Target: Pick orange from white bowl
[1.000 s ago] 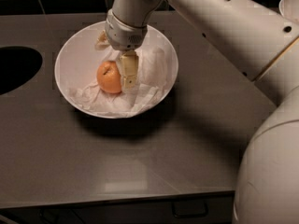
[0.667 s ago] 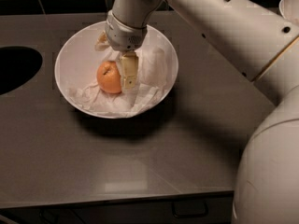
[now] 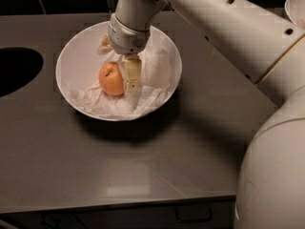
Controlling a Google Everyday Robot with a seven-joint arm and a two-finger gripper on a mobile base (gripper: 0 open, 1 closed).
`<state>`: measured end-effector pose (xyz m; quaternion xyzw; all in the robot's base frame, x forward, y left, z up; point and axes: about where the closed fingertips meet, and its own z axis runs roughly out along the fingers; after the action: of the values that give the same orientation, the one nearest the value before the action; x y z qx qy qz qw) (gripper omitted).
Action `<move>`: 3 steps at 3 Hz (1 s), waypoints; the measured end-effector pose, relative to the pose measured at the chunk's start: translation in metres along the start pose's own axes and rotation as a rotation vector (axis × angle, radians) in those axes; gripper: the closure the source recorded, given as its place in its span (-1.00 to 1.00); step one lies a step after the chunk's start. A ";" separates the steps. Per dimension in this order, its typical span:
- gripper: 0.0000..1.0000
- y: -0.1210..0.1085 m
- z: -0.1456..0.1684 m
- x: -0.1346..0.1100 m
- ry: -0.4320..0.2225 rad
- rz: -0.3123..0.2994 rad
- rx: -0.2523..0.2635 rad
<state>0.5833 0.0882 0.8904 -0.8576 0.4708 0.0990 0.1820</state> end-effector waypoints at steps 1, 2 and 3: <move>-0.78 0.000 0.002 0.001 -0.004 0.001 -0.004; -0.74 -0.001 0.013 0.002 -0.022 -0.003 -0.039; -0.72 -0.001 0.014 0.002 -0.021 -0.004 -0.045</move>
Offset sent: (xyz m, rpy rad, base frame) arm -0.0007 -0.0023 -0.0085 -0.0048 0.0365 0.0104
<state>0.5849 0.0931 0.8768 -0.8613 0.4647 0.1181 0.1679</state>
